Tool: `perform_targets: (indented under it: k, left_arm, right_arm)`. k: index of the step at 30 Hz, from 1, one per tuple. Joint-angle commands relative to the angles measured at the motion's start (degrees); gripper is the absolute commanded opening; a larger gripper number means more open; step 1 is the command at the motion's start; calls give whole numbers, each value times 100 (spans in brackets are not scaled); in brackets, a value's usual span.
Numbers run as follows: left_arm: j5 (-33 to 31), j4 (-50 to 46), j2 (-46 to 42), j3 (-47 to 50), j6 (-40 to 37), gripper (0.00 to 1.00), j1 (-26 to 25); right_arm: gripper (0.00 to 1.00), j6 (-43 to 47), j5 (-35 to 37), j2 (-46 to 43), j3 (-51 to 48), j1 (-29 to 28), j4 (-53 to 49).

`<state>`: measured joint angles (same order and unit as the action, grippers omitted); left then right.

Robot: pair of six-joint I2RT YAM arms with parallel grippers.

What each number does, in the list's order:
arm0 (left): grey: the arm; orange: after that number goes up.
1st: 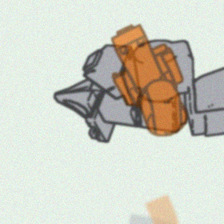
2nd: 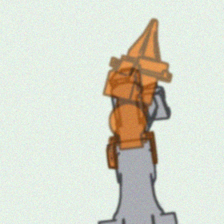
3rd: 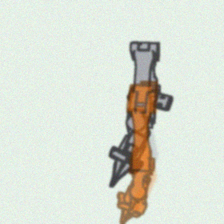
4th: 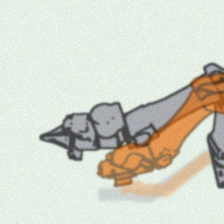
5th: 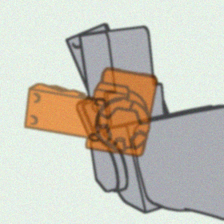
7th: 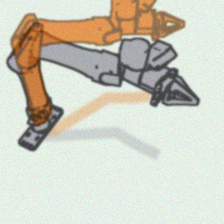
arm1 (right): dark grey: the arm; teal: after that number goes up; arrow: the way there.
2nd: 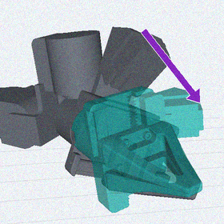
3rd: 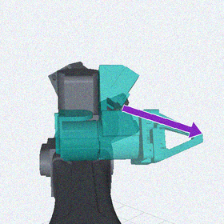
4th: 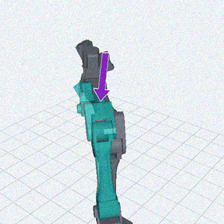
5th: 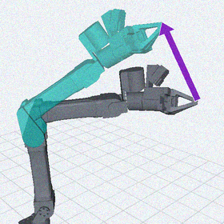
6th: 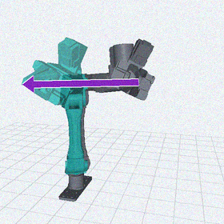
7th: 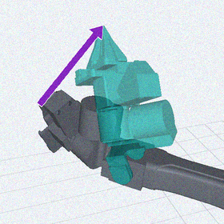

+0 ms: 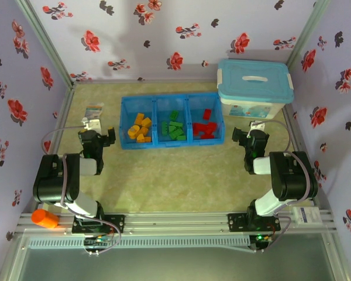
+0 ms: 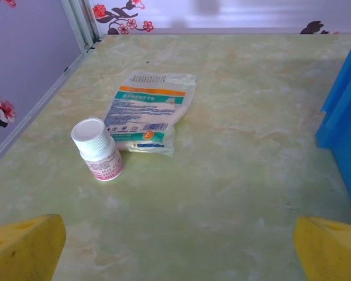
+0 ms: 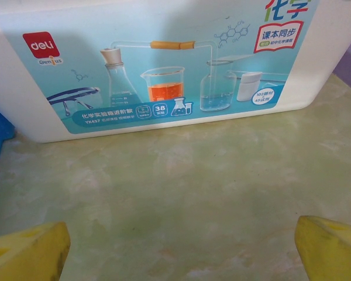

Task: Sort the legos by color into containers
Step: Reset both arms

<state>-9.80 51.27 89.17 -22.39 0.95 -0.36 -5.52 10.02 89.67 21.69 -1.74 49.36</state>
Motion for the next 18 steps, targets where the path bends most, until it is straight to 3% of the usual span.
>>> perform_targets:
  k: [1, 18]
  left_arm:
    - [65, -3, -65, -2, 30, 100, 1]
    - [136, -30, -66, -11, 50, 100, 36]
  right_arm:
    - [99, 80, -73, -37, 90, 42, 47]
    - [99, 76, -76, -39, 99, 42, 47]
